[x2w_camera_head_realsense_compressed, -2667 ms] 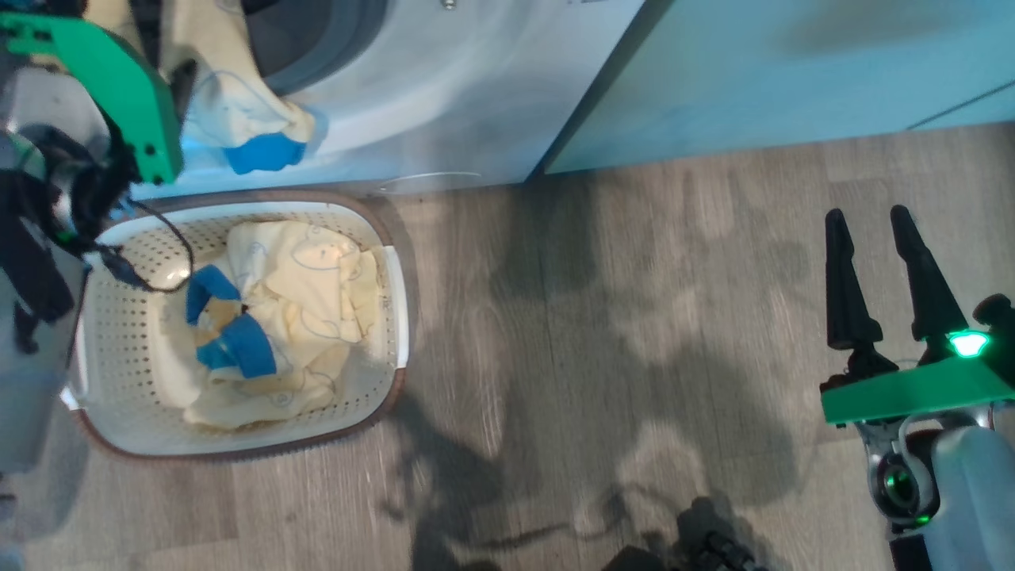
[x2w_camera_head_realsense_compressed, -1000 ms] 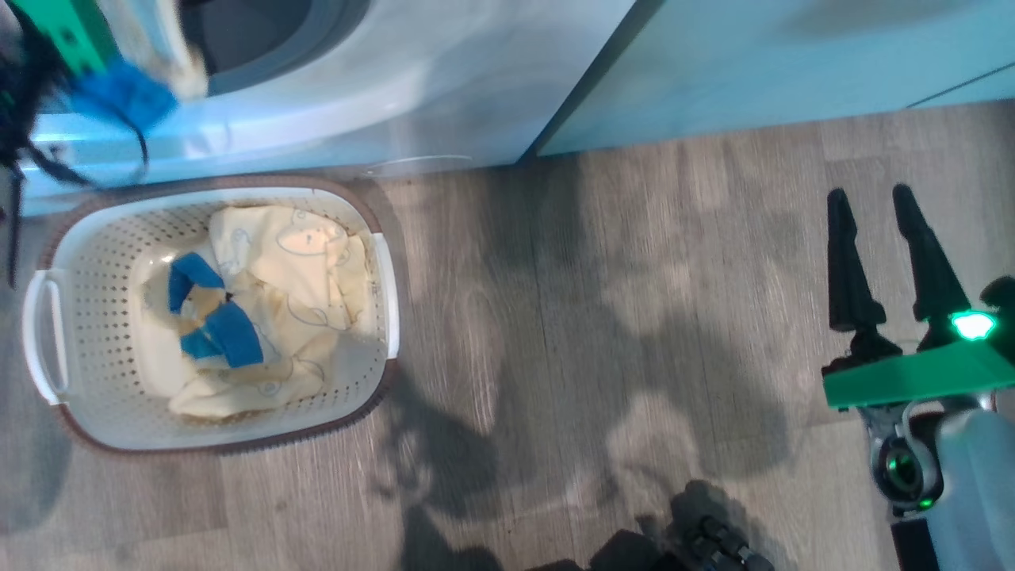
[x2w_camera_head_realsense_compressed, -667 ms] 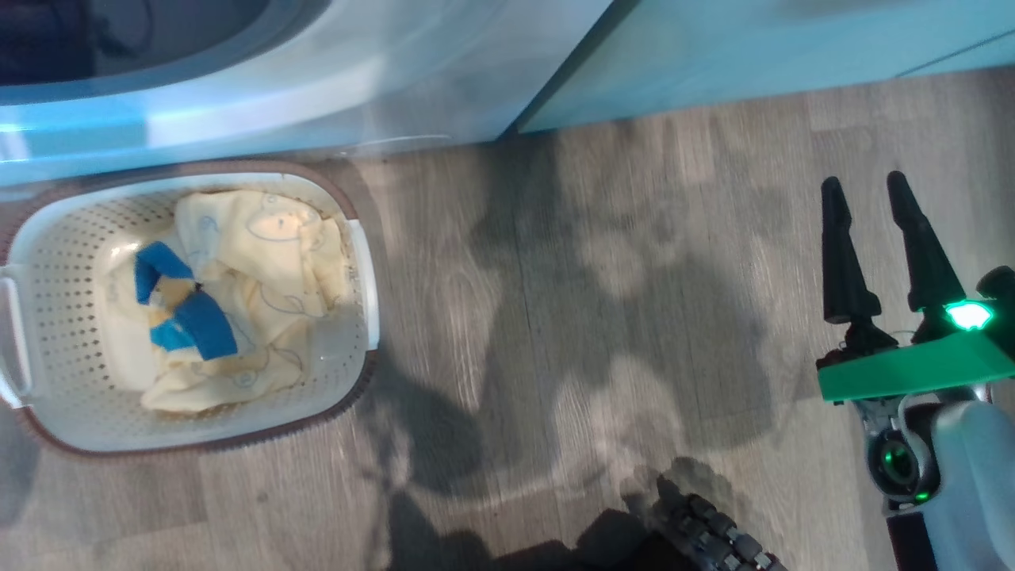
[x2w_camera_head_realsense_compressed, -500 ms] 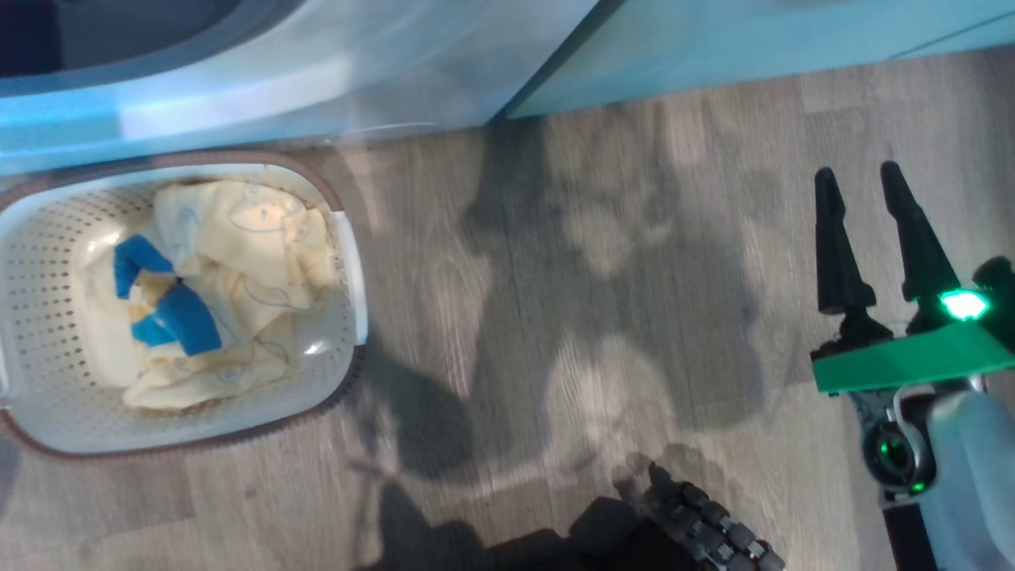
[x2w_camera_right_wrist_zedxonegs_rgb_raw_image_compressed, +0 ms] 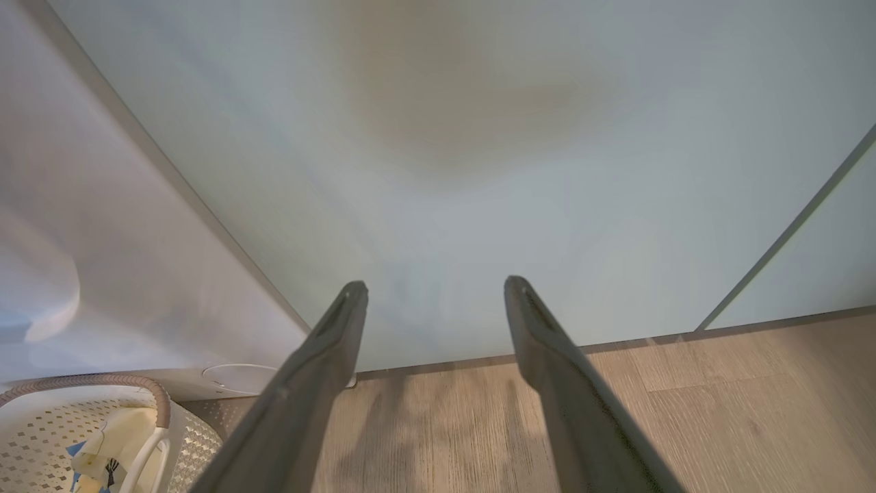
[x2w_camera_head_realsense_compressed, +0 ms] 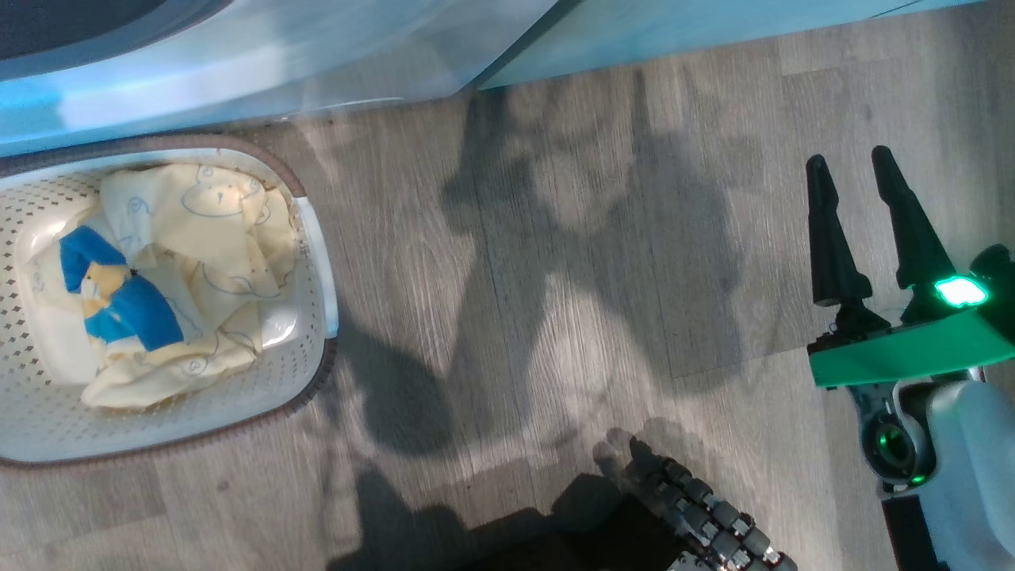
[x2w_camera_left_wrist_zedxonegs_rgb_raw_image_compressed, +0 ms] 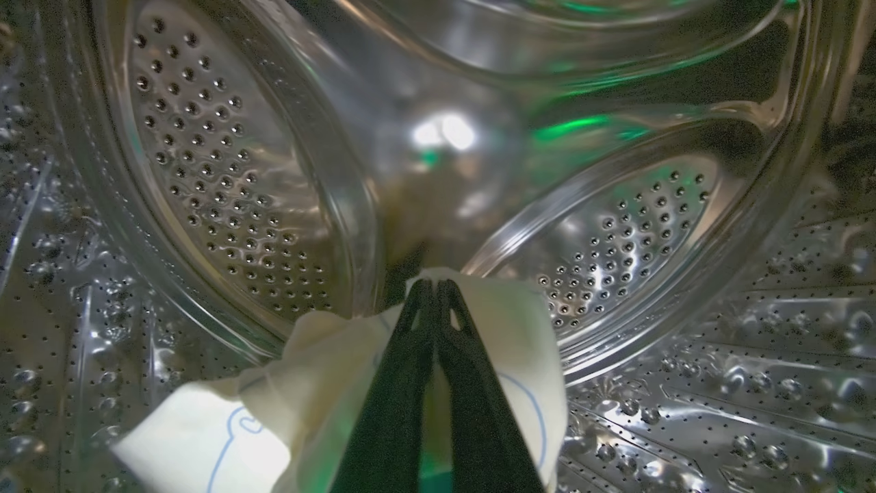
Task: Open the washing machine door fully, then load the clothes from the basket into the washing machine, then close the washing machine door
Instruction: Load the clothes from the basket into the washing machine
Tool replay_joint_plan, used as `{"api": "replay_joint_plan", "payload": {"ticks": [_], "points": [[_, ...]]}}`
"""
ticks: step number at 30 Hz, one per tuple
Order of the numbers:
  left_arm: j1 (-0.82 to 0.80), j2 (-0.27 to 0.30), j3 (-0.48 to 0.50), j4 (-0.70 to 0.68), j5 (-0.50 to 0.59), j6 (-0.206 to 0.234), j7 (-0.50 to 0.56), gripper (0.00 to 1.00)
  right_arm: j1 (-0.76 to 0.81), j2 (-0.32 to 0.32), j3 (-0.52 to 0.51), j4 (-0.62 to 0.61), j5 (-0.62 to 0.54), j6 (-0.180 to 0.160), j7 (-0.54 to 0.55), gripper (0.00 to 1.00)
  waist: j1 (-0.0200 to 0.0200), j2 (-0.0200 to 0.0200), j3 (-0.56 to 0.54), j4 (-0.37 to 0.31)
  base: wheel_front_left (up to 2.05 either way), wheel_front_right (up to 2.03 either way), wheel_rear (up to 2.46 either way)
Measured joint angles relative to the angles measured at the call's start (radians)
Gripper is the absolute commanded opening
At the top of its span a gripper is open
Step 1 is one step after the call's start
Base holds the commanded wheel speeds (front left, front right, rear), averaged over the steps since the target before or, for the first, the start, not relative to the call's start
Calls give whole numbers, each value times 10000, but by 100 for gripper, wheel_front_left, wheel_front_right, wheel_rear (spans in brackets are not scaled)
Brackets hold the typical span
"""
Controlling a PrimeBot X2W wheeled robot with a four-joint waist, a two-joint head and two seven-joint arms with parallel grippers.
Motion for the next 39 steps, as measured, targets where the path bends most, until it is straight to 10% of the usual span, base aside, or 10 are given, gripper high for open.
{"api": "replay_joint_plan", "payload": {"ticks": [5, 6, 9, 23, 39], "points": [[-144, -4, 21, 614, -4, -71, -238, 0, -59, 0, 8, 0, 0, 0, 0, 100, 0, 0, 54, 61, 0, 0, 0], [-144, -13, 23, 790, -4, -79, -236, 11, -71, 0, 6, 0, 0, 0, 0, 100, 0, 0, 54, 81, 0, 0, 0], [-140, -54, -67, 1388, -6, -163, -4, 100, -153, 0, -17, 8, -4, 0, 0, 100, 0, 0, 6, 148, 0, 0, 0], [900, -895, -736, 2366, -788, -621, 1348, 100, -83, 0, -198, 113, -178, 0, 0, 100, -3, 1, -1131, 660, 0, 0, 0], [5207, -1108, -2203, -314, -1544, -698, 13, 100, 1029, -4, -616, 259, -447, 0, 0, 100, -3, 1, -2890, 1435, 0, 0, 0]]}}
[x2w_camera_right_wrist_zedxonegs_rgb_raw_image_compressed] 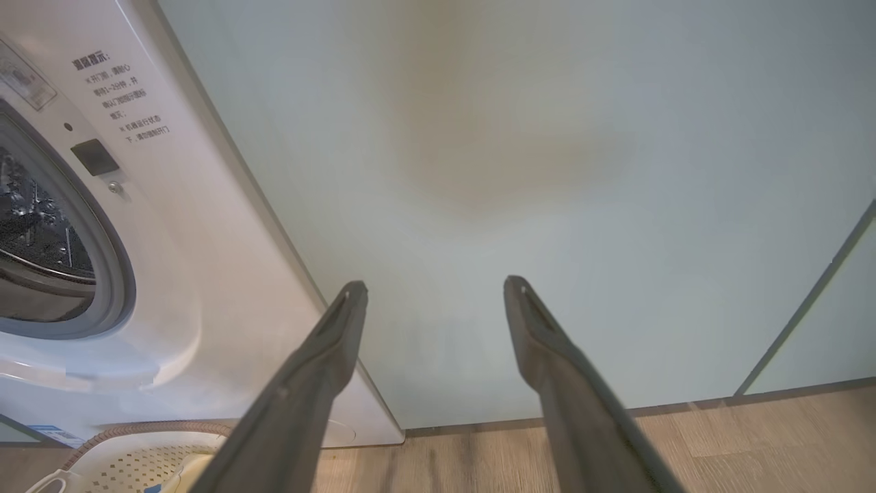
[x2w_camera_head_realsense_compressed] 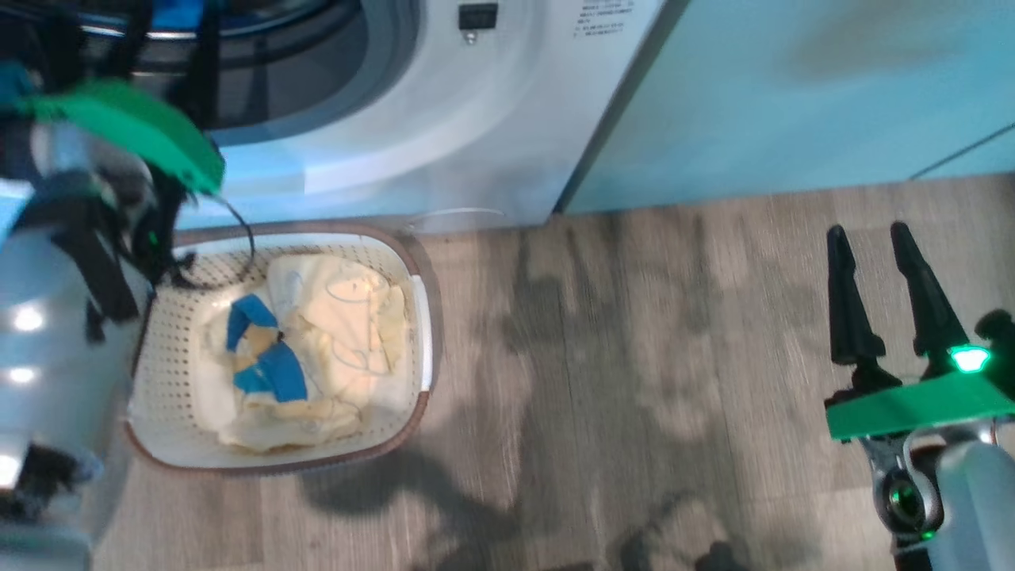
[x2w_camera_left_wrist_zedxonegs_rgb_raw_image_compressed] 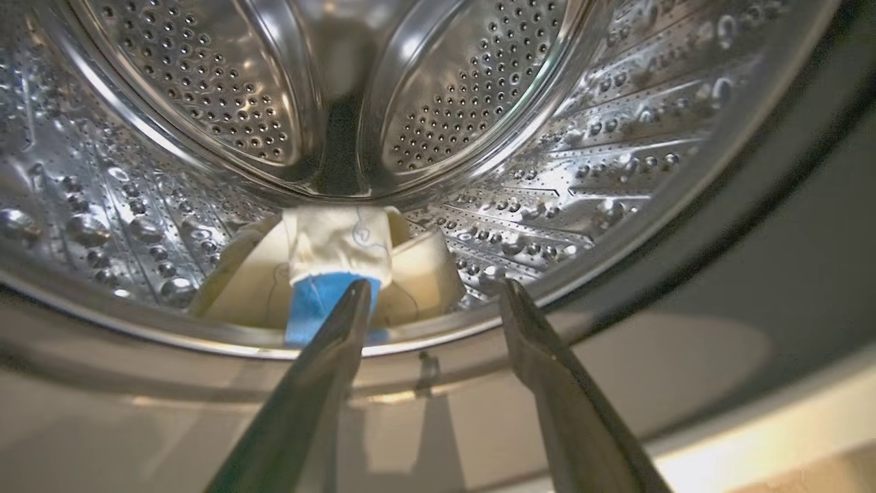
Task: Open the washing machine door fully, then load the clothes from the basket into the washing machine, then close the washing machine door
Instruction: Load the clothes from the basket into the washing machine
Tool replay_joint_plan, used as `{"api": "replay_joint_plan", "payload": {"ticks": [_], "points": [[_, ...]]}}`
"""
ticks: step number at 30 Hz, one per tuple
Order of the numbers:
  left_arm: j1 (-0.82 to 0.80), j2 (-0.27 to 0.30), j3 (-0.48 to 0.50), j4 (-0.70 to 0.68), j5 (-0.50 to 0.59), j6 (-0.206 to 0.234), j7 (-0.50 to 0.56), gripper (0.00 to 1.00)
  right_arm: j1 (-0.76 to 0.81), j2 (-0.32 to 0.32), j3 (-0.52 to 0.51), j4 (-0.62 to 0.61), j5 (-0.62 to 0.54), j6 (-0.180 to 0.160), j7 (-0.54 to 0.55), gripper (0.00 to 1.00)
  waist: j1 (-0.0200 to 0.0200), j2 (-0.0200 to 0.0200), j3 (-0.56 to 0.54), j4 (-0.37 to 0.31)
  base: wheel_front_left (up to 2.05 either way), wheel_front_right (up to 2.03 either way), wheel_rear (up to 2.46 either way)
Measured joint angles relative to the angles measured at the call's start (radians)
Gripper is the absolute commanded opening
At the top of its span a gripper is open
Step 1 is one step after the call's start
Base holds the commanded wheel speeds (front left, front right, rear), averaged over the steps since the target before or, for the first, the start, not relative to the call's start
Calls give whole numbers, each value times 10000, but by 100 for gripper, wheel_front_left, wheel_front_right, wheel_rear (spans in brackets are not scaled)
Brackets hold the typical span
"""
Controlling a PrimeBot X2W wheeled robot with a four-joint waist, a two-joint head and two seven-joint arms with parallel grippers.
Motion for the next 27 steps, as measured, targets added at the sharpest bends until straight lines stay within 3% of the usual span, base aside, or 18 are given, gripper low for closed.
{"api": "replay_joint_plan", "payload": {"ticks": [4, 10, 18, 27], "points": [[1148, -6, 19, -608, -117, 15, -278, 100, 337, -10, -159, 21, -13, 0, 0, 100, 0, 0, -476, 183, 0, 0, 0], [2756, -151, 474, -1638, -121, 408, -472, 100, 822, -31, -412, 52, -86, 0, 0, 100, 0, 0, -1158, 472, 0, 0, 0], [4737, -253, 1902, -2922, 224, 508, -514, 100, 1364, -52, -573, 46, -176, 0, 0, 100, 0, 0, -2013, 836, 0, 0, 0], [6535, -834, 3133, -4084, 872, 550, -514, 100, 2006, -113, -727, 52, -176, 0, 0, 100, 0, 0, -2892, 1090, 0, 0, 0]]}}
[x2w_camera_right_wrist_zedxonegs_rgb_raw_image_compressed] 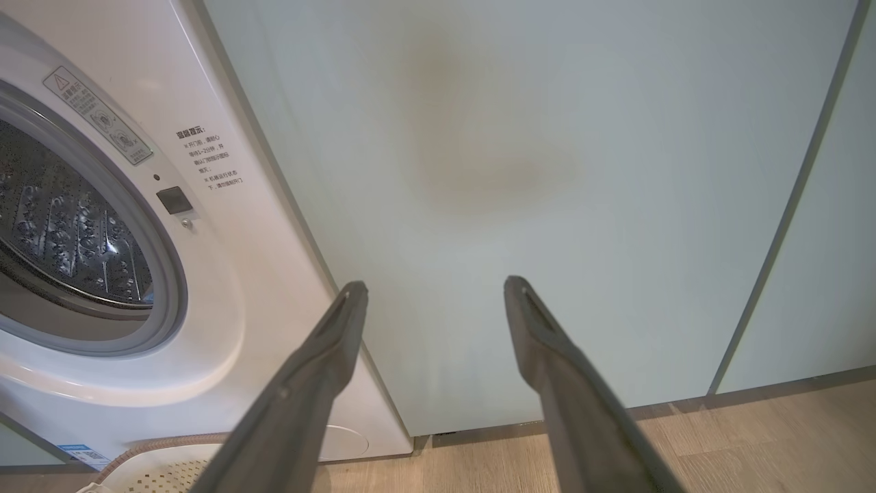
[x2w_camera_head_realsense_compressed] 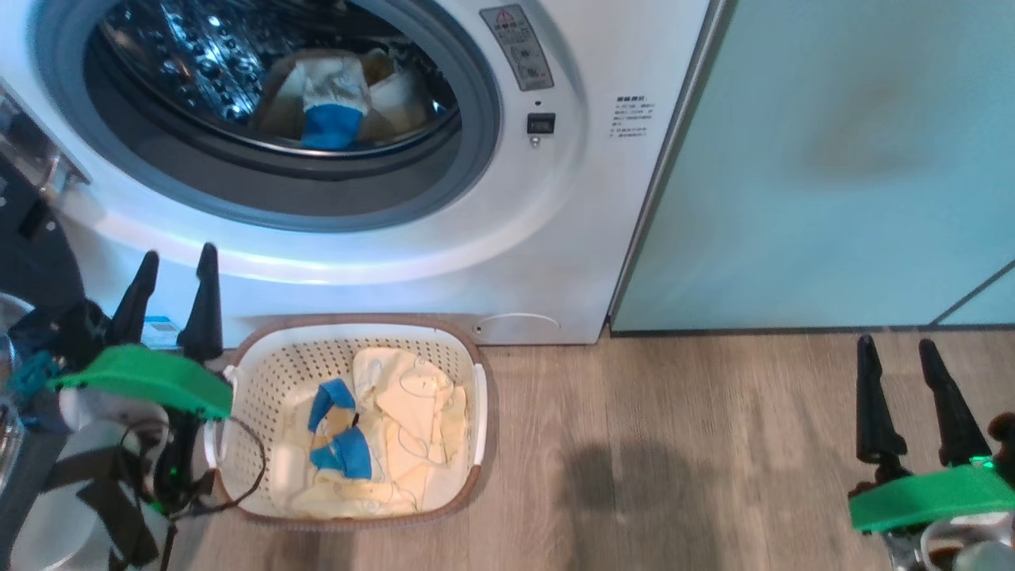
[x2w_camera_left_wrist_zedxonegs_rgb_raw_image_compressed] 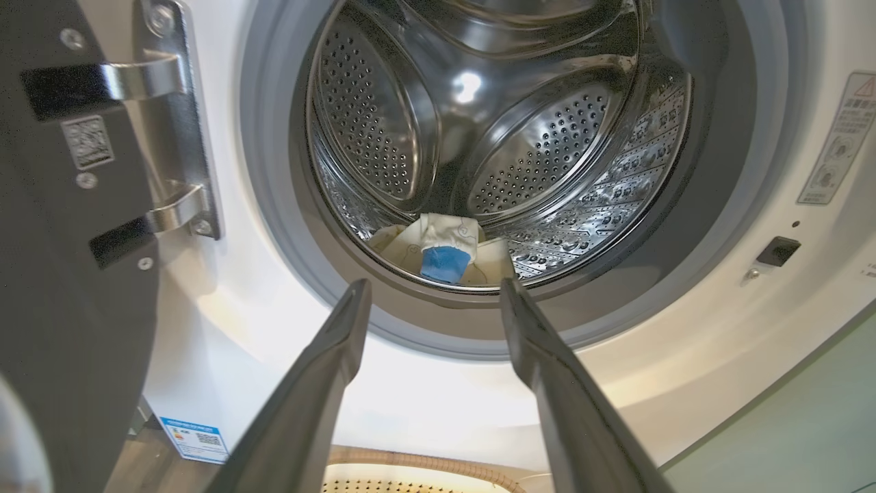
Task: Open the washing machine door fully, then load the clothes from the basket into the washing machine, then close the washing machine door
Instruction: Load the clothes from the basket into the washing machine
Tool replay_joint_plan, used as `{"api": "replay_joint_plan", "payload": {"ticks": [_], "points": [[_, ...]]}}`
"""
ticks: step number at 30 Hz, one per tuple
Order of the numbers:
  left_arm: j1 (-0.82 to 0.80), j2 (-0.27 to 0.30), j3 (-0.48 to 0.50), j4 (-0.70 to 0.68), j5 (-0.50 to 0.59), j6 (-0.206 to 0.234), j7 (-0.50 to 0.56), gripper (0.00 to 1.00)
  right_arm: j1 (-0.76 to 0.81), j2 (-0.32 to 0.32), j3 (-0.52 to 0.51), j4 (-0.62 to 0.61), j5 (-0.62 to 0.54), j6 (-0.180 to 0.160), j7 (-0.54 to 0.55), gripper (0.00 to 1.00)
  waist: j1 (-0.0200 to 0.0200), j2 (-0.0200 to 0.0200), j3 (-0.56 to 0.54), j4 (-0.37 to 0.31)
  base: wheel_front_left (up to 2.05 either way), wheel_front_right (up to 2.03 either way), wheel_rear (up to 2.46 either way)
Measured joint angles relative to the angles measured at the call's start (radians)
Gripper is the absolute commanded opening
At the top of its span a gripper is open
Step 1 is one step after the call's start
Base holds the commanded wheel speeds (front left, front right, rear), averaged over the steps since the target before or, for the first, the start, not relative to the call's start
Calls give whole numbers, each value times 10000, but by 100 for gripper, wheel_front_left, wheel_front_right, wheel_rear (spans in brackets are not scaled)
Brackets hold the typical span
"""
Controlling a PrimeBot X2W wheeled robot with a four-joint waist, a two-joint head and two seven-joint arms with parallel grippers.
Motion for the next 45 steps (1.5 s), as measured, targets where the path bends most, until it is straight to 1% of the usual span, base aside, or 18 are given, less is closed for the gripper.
{"api": "replay_joint_plan", "payload": {"ticks": [3, 4, 8, 22, 34, 45], "points": [[396, -13, 176, -198, 330, -2, 0, 100, 168, -8, -31, 0, -15, 0, 0, 100, 0, 0, -245, 64, 0, 0, 0], [639, -96, 232, -376, 451, 4, -2, 100, 251, -10, -69, -13, -17, 0, 0, 100, 0, 0, -383, 103, 0, 0, 0], [992, -176, 380, -514, 679, 77, 0, 100, 400, -10, -92, -21, -71, 0, 0, 100, 0, 0, -563, 153, 0, 0, 0], [1692, -485, 849, -951, 832, 86, -2, 100, 530, -12, -205, -132, -75, 0, 0, 100, 1, 0, -789, 157, 0, 0, 0], [1862, -686, 1016, -968, 941, 61, -2, 100, 533, -17, -320, -184, -90, 0, 0, 100, 1, 0, -827, 282, 0, 0, 0], [1861, -715, 1055, -965, 1024, -27, -2, 100, 532, -29, -316, -184, -90, 0, 0, 100, 1, -1, -722, 252, 0, 0, 0]]}}
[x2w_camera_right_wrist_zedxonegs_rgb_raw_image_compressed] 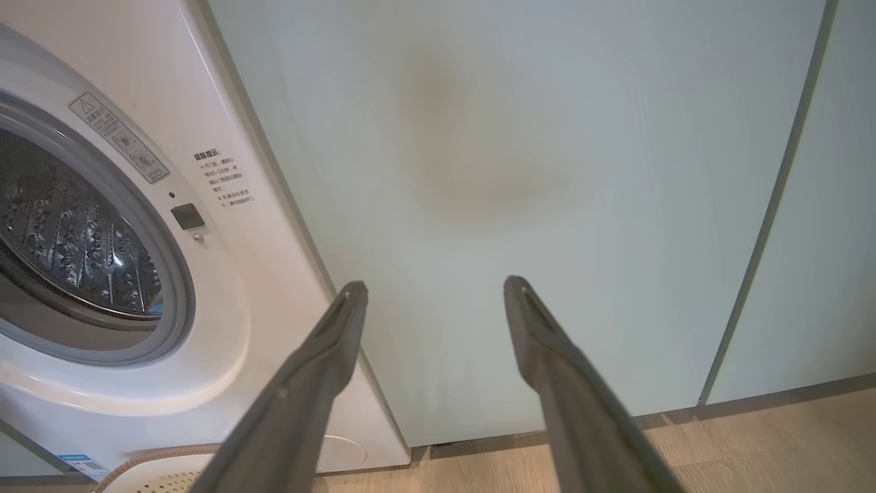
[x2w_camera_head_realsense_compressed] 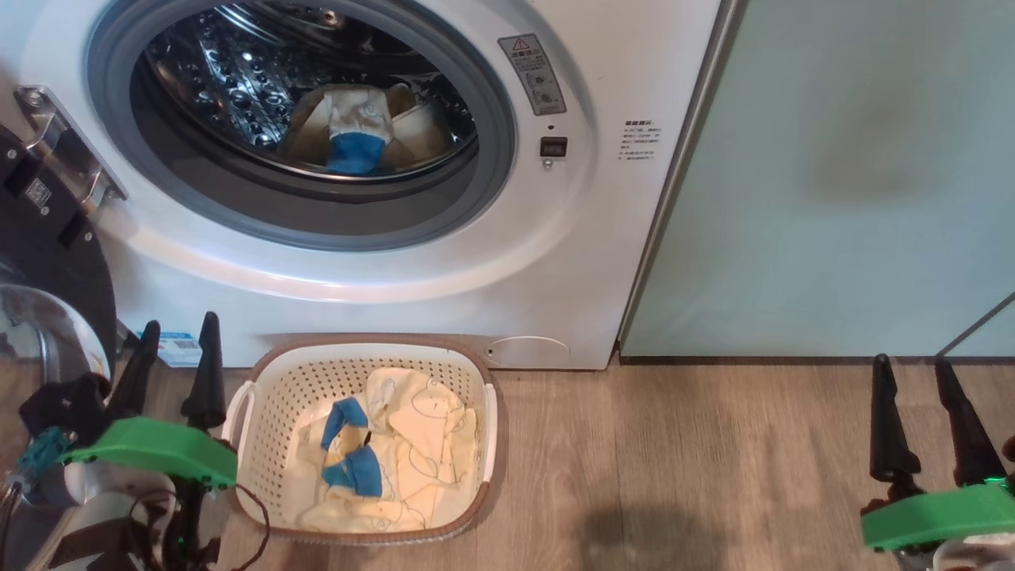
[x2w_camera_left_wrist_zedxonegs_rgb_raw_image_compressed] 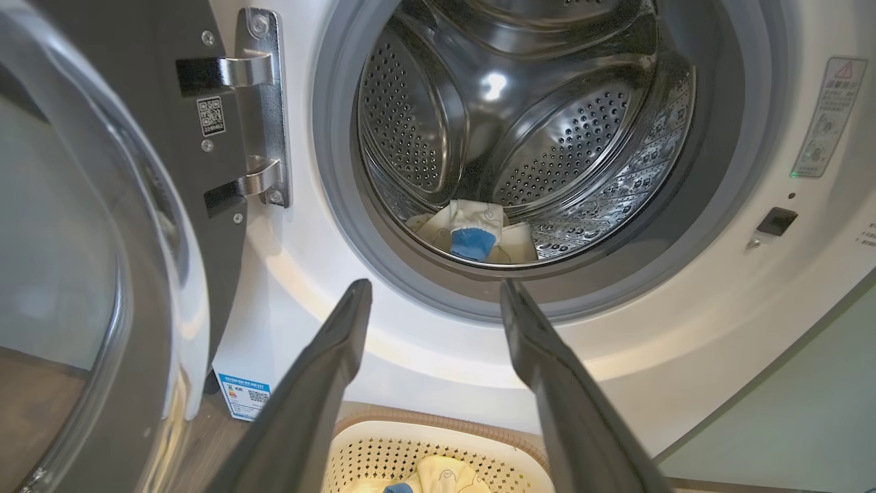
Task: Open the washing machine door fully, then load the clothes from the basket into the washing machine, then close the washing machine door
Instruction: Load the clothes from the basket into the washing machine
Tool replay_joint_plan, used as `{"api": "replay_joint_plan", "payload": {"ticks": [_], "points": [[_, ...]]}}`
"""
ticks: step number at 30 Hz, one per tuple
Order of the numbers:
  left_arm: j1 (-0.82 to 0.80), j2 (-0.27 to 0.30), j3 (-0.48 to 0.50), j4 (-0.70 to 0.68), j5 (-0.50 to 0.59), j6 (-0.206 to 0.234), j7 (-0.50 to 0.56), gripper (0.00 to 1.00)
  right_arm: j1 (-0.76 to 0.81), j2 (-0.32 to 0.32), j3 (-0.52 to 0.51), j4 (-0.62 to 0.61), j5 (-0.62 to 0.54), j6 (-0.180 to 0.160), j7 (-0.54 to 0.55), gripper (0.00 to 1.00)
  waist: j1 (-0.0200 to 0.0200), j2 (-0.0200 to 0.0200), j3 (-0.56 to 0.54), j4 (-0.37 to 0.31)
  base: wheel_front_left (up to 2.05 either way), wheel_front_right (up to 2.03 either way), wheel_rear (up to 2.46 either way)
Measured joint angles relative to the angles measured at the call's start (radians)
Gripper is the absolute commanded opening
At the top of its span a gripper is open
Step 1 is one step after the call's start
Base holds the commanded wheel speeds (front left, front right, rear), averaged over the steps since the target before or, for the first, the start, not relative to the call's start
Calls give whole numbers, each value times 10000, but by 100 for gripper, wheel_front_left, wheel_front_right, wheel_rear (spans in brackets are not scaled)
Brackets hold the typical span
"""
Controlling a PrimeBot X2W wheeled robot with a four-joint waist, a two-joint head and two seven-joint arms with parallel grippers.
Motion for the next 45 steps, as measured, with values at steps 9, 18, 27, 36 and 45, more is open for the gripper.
{"api": "replay_joint_plan", "payload": {"ticks": [9, 18, 27, 36, 45], "points": [[-5, -157, -128, 347, 82, -82, 2, 100, -10, 0, 23, -6, 2, 0, 0, 100, 0, 0, 204, -55, 0, 0, 0], [-443, -211, -782, 2056, 82, -349, 4, 100, -101, -2, 219, -58, 2, 0, 0, 100, 1, 0, 861, -369, 0, 0, 0], [-1432, -203, -1705, 4579, -278, -518, 196, 100, -686, -50, 362, -67, 4, 0, 0, 100, 2, 0, 1721, -874, 0, 0, 0], [-3325, -161, -3047, 6985, -568, -525, 523, 100, -1270, -67, 514, -146, 8, 0, 0, 100, 2, 0, 2819, -1346, 0, 0, 0], [-5233, 105, -3722, 8980, -614, -525, 823, 100, -1855, -140, 577, -324, 33, 0, 0, 100, 2, 0, 3950, -1733, 0, 0, 0]]}}
